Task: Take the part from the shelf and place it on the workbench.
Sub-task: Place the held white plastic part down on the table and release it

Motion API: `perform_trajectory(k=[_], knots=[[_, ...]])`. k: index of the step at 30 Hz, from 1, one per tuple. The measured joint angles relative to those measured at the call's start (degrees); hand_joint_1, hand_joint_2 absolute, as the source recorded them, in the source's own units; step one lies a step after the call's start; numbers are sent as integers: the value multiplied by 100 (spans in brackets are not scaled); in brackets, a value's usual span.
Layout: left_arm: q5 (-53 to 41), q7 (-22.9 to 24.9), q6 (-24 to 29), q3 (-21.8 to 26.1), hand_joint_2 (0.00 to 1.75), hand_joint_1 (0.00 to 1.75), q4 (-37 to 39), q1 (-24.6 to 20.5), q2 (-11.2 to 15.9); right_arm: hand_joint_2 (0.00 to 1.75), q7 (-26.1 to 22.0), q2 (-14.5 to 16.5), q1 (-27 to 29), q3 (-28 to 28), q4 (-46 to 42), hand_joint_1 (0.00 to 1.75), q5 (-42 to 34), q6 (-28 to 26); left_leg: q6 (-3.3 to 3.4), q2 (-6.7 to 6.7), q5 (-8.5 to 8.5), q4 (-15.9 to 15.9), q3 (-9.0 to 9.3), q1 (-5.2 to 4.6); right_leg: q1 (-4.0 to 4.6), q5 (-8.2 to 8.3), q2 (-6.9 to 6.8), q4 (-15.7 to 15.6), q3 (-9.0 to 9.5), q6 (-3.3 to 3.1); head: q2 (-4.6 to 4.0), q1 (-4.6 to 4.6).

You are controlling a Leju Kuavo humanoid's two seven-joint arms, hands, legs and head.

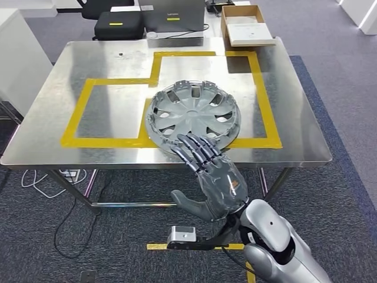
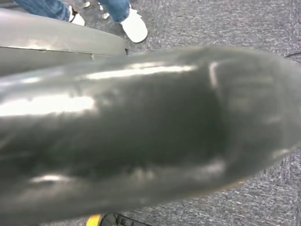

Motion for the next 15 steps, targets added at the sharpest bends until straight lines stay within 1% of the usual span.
perform_trajectory(k=[1, 2, 3, 4, 5, 6, 7, 8, 9, 10, 11, 12, 13, 14, 15], knots=[[7, -1, -2, 5, 0, 0, -1, -1, 4, 0, -40, 23, -26, 46, -27, 0, -177, -2, 19, -1, -10, -145, 69, -13, 4, 24, -2, 4, -20, 27, 0, 2], [14, -2, -3, 10, 0, 0, -1, 1, 4, 0, -80, 44, -47, 89, -53, 0, -353, -4, 32, -1, -12, -186, 77, -23, 7, 51, -3, 4, -38, 60, 0, 3], [19, -3, -3, 15, 0, 0, -1, 4, 2, 0, -114, 61, -63, 129, -79, 0, -492, -6, 60, 3, 8, -219, 62, -19, 10, 70, -3, 3, -50, 93, 0, 3], [22, -3, -3, 21, 0, 0, -1, 8, -4, 0, -140, 73, -76, 163, -100, 0, -585, -7, 94, 11, 36, -252, 50, -8, 11, 48, 0, 22, -86, 122, 0, 5], [24, -3, -2, 27, 0, 0, -2, 11, -8, 0, -157, 77, -93, 189, -115, 0, -635, -7, 134, 20, 74, -282, 31, 6, 14, -39, 4, 110, -144, 149, 0, 17], [25, -2, -2, 33, 0, 0, -3, 12, -11, 0, -174, 79, -111, 213, -124, 0, -670, -8, 175, 28, 117, -310, 6, 19, 13, -199, 9, 306, -241, 171, 0, 30], [25, 1, -1, 38, 0, 0, -4, 13, -11, 0, -188, 79, -125, 238, -129, 0, -692, -16, 199, 33, 152, -314, -28, 19, 5, -412, 11, 622, -381, 189, 0, 41], [25, 8, -1, 41, 0, 0, -5, 16, -8, 0, -197, 79, -135, 267, -135, 0, -691, -34, 216, 34, 181, -310, -72, 14, 0, -629, 12, 1017, -531, 206, 0, 52], [21, 16, -1, 43, 0, 0, -5, 21, -7, 0, -204, 79, -137, 300, -144, 0, -667, -64, 221, 36, 209, -303, -117, 8, -5, -780, 11, 1371, -656, 220, 0, 51], [15, 27, -2, 44, 0, 0, -5, 28, -8, 0, -205, 79, -136, 335, -156, 0, -623, -103, 221, 36, 232, -294, -156, 3, -6, -830, 11, 1577, -706, 230, 0, 49], [10, 39, -5, 45, 0, 0, -5, 35, -8, 0, -204, 79, -134, 367, -176, 0, -570, -142, 217, 36, 251, -284, -187, 1, -6, -773, 10, 1560, -645, 233, 0, 50], [2, 50, -9, 45, 0, 0, -5, 41, -9, 0, -198, 80, -134, 398, -202, 0, -519, -177, 211, 36, 264, -272, -207, 0, -5, -624, 9, 1312, -468, 228, 0, 50], [-7, 63, -15, 45, 0, 0, -5, 46, -9, 0, -193, 80, -141, 430, -231, 0, -477, -199, 204, 35, 272, -259, -218, 0, -5, -441, 7, 912, -215, 214, 0, 51], [-15, 77, -21, 46, 0, 0, -5, 50, -9, 0, -186, 82, -155, 463, -257, 0, -441, -213, 189, 34, 277, -239, -231, -13, 0, -310, 5, 504, 26, 196, 0, 51], [-22, 89, -25, 46, 0, 0, -5, 52, -9, 0, -181, 87, -175, 495, -279, 0, -415, -221, 167, 34, 287, -216, -256, -25, 4, -240, 5, 178, 213, 170, 0, 50]])
